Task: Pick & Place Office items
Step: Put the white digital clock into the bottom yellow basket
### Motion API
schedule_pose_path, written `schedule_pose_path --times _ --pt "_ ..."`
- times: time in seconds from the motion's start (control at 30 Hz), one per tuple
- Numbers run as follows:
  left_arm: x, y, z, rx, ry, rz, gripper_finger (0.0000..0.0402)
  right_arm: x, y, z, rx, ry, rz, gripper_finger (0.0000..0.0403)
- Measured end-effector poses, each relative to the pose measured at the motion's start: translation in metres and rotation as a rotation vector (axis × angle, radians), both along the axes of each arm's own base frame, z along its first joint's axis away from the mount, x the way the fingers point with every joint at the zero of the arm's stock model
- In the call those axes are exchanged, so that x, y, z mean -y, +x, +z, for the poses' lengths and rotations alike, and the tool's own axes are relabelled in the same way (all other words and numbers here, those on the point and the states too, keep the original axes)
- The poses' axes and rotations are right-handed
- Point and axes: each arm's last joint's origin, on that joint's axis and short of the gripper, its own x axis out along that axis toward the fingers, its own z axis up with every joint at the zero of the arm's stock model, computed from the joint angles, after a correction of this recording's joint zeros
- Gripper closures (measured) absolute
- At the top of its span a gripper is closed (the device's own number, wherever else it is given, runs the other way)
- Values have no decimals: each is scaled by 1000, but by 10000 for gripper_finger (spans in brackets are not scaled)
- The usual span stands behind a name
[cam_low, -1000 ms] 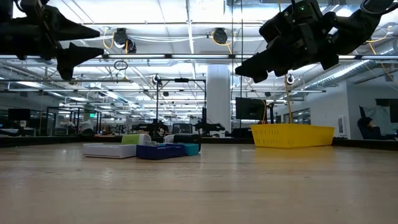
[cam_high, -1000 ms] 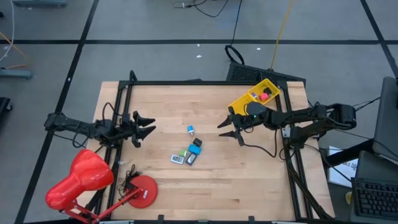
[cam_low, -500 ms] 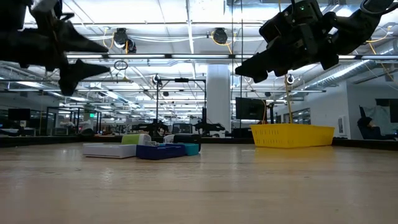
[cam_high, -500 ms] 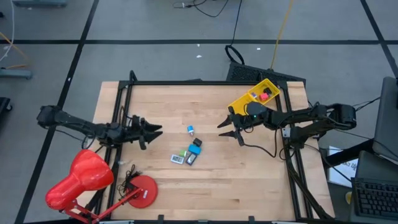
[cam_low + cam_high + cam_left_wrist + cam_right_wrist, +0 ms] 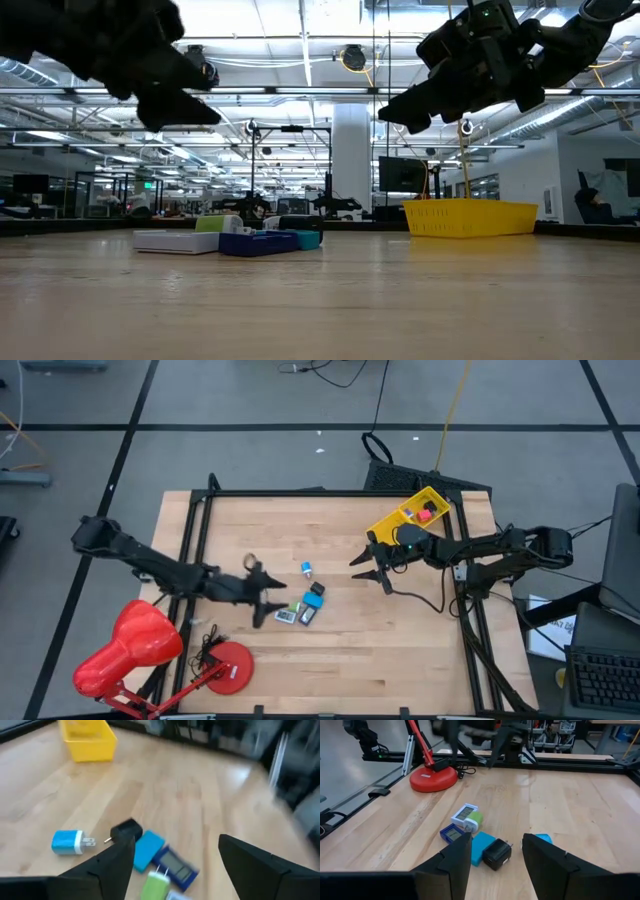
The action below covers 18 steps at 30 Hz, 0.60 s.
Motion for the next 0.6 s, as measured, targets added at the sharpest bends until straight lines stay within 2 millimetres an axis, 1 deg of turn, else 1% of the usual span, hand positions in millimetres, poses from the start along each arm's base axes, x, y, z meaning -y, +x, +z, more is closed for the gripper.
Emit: schedule_pose_path --times 0.07,0.13,0.27,0.37,0.47,0.6 --pt "8 11 -7 -80 105 -53 106 0 0 0 -2 6 -1 241" --pt "15 20 -17 -136 175 -96 106 0 0 -1 -7 7 -1 242" --pt "22 31 -35 -222 220 -137 105 0 0 -2 -17 9 -1 243" --pt "22 32 -48 -311 216 -130 105 0 -1 -2 -27 11 -1 243" --pt "21 27 -58 -404 203 -106 105 0 -1 -3 -32 12 -1 243" --pt "19 20 -63 -497 167 -62 105 0 -1 -3 -31 11 -1 243"
